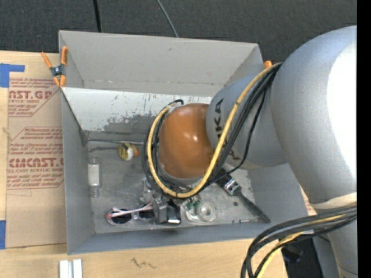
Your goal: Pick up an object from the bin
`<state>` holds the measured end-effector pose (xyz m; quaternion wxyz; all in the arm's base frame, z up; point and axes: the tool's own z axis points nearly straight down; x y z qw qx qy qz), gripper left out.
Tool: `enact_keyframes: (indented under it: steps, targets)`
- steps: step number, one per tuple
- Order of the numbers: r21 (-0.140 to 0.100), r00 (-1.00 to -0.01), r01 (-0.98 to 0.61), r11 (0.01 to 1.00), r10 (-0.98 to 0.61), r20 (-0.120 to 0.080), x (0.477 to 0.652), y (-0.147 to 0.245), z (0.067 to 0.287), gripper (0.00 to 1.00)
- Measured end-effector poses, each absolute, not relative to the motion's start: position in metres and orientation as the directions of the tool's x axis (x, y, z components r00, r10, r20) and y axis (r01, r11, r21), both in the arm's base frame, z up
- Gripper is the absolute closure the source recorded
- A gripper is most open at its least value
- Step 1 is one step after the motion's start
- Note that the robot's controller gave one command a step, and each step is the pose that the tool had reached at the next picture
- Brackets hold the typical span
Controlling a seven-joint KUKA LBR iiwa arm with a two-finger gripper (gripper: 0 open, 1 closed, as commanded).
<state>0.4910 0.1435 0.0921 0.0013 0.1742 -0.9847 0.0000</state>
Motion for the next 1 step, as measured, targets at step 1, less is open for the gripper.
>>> enact_keyframes:
  steps: [1]
  targets:
    - [0.000,-0.939,-0.343,0.939,-0.343,0.001,0.4915,0.1438,0.1088,1.00]
